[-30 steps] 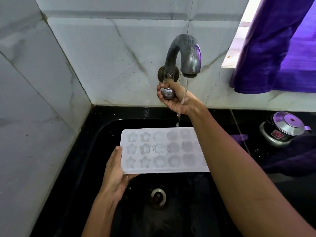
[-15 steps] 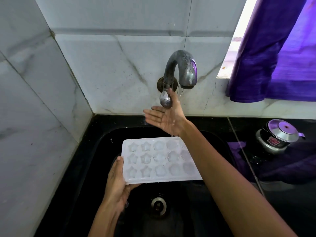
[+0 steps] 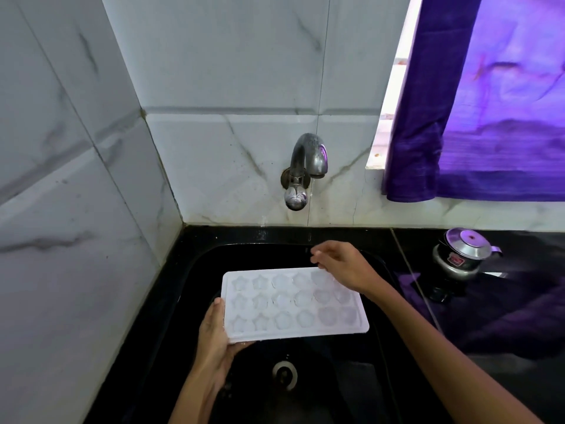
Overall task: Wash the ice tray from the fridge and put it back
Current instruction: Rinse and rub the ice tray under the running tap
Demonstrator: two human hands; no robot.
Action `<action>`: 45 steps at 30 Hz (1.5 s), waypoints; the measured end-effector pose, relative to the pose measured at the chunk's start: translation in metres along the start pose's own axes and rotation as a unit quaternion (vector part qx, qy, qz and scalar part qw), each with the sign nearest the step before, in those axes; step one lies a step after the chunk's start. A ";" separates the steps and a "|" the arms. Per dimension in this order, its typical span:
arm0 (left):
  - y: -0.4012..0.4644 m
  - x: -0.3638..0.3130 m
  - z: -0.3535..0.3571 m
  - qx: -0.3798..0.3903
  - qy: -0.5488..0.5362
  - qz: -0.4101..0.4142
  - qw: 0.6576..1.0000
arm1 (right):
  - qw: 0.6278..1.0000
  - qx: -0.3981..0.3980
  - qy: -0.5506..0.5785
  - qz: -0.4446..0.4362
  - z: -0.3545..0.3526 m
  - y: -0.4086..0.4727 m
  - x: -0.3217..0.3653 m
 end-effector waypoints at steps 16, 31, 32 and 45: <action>-0.045 0.008 -0.003 0.036 0.025 0.012 0.999 | 0.983 0.043 0.114 0.135 0.005 -0.117 -0.092; -0.053 0.021 -0.026 0.053 0.099 -0.020 0.993 | 0.978 0.027 0.079 0.189 0.041 -0.150 -0.109; -0.053 0.025 -0.030 0.049 0.113 -0.022 0.992 | 0.977 0.022 0.077 0.197 0.046 -0.152 -0.113; -0.049 0.054 -0.066 -0.003 0.283 0.015 0.959 | 0.966 -0.094 0.069 0.229 0.075 -0.173 -0.151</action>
Point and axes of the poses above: each hand's wrist, its own y-axis towards the middle knuckle, its own z-axis out of the palm, x = y × z, the point moved 9 cm from there along y, towards the middle knuckle, and after that the axes turned 13 degrees about -y, right-handed, at the moved point
